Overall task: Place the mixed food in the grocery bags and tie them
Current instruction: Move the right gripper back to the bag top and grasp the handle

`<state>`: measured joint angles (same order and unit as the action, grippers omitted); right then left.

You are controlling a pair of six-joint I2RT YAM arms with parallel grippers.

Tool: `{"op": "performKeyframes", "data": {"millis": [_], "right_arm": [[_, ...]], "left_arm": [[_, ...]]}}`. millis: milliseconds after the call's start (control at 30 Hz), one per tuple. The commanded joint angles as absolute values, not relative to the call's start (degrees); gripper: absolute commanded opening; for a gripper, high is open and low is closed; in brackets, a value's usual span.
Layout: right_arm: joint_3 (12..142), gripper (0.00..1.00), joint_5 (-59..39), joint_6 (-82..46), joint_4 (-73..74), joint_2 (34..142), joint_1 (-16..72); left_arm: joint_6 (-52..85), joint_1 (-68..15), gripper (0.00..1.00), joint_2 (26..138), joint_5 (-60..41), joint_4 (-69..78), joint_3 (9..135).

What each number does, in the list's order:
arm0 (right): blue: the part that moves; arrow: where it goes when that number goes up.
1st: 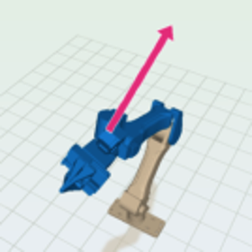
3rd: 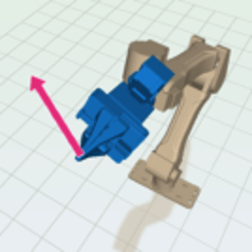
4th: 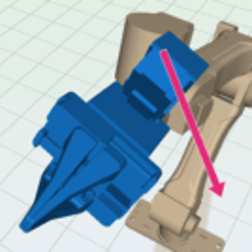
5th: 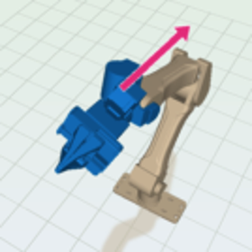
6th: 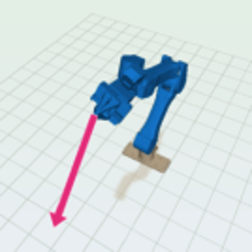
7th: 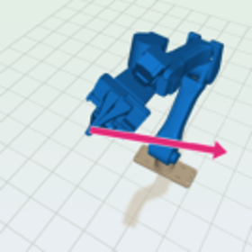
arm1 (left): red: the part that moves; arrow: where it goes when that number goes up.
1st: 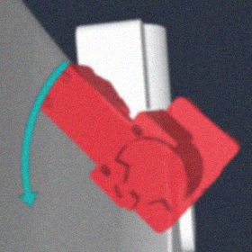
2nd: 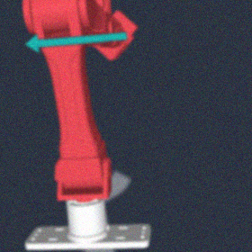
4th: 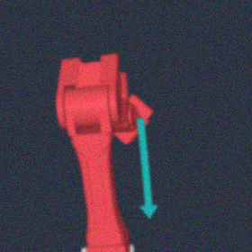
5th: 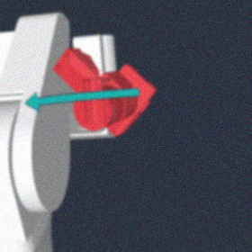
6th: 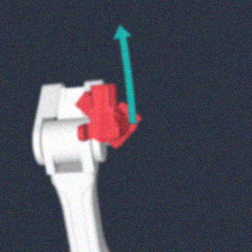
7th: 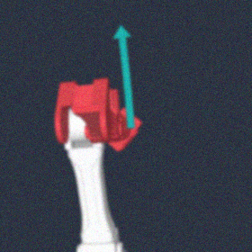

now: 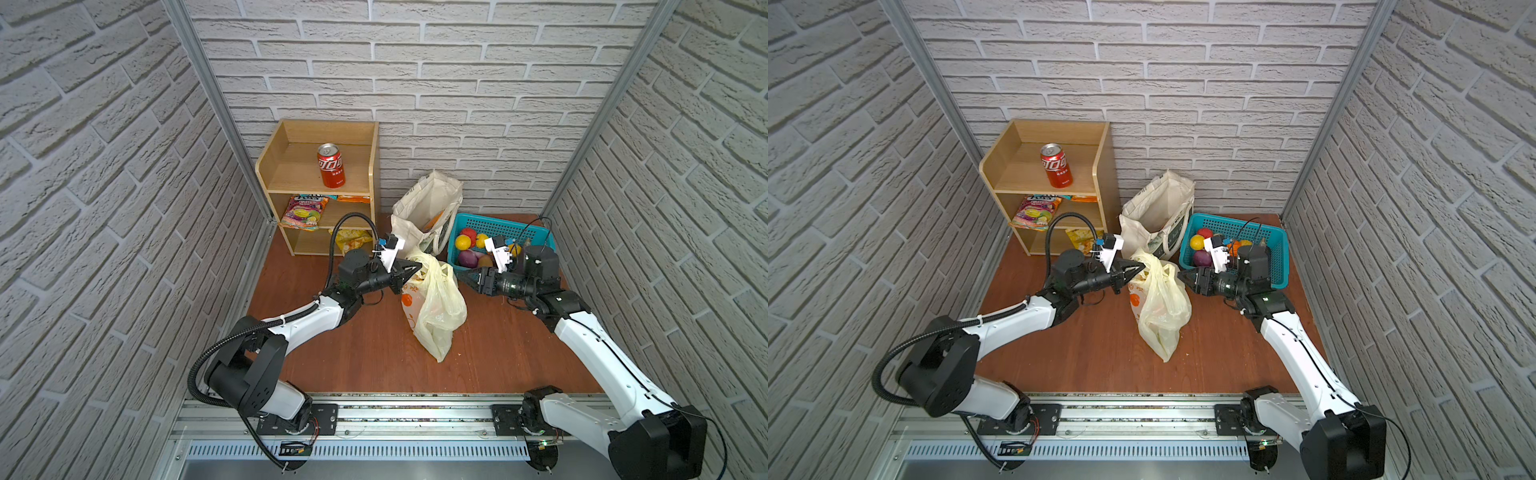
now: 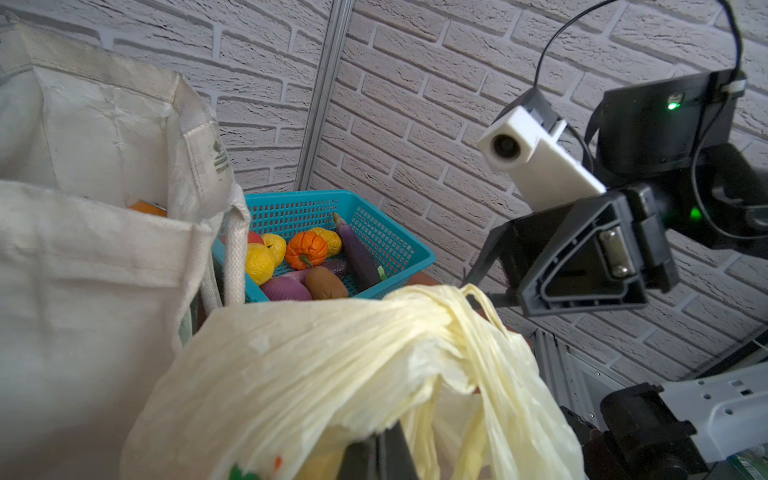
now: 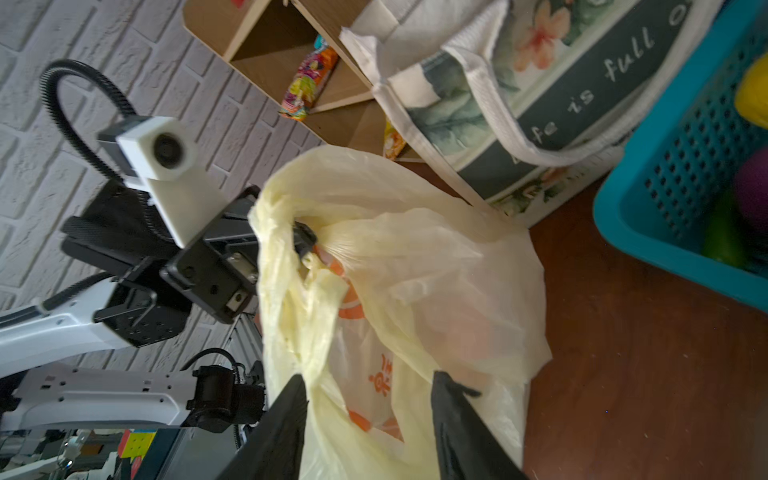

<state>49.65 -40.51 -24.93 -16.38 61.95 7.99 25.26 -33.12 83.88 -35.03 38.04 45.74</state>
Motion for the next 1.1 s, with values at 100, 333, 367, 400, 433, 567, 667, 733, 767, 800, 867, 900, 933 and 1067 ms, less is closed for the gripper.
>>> {"op": "performKeyframes", "data": {"millis": [100, 333, 367, 400, 433, 567, 667, 733, 767, 800, 867, 900, 933, 1067], "right_arm": [[49.24, 0.51, -38.8, -20.26, -17.74, 65.04, 7.91], [49.01, 0.58, -44.8, -19.7, -13.54, 65.84, 10.84], [48.91, 0.6, -45.23, -19.54, -13.34, 65.31, 11.22], [48.89, 0.63, -45.57, -19.09, -13.45, 64.99, 11.49], [48.85, 0.65, -46.18, -18.46, -13.82, 64.61, 11.97], [48.69, 0.68, -47.21, -16.17, -15.65, 63.79, 13.29], [48.5, 0.69, -47.32, -14.92, -17.26, 63.08, 13.62], [48.12, 0.7, -47.33, -14.42, -17.75, 62.29, 13.93], [47.97, 0.7, -47.0, -14.55, -17.62, 62.14, 14.11], [48.03, 0.71, -46.68, -14.76, -17.45, 62.21, 14.15], [48.19, 0.68, -46.44, -15.2, -16.6, 63.08, 14.45], [48.33, 0.67, -46.21, -15.29, -16.3, 63.42, 14.45], [48.34, 0.67, -45.34, -15.13, -16.3, 63.33, 14.36], [47.41, 0.63, -38.65, -19.38, -13.49, 59.84, 10.73]], "left_arm": [[23.84, -32.87, 0.0, 81.99, -34.45, 38.24, 45.18], [23.73, -33.05, 0.0, 83.05, -34.4, 37.84, 45.96], [23.65, -33.06, 0.0, 83.26, -34.29, 37.83, 46.13], [23.58, -33.13, 0.0, 83.4, -34.21, 37.76, 46.29], [23.42, -33.22, 0.0, 83.51, -33.98, 37.66, 46.41], [21.9, -33.9, 0.0, 83.63, -32.18, 36.12, 47.05], [20.57, -34.32, 0.0, 83.45, -30.11, 34.19, 47.54], [19.76, -34.64, 0.0, 83.37, -29.29, 33.5, 47.72], [19.43, -34.85, 0.0, 83.45, -29.38, 32.99, 48.02], [19.15, -34.97, 0.0, 83.55, -29.36, 32.64, 48.3], [18.81, -35.31, 0.0, 83.98, -29.55, 32.43, 48.61], [18.79, -35.4, 0.0, 84.18, -29.66, 32.43, 48.73], [18.83, -35.43, 0.0, 84.37, -29.71, 32.43, 48.79], [18.76, -35.49, 0.0, 84.03, -29.4, 32.43, 48.35]]}}
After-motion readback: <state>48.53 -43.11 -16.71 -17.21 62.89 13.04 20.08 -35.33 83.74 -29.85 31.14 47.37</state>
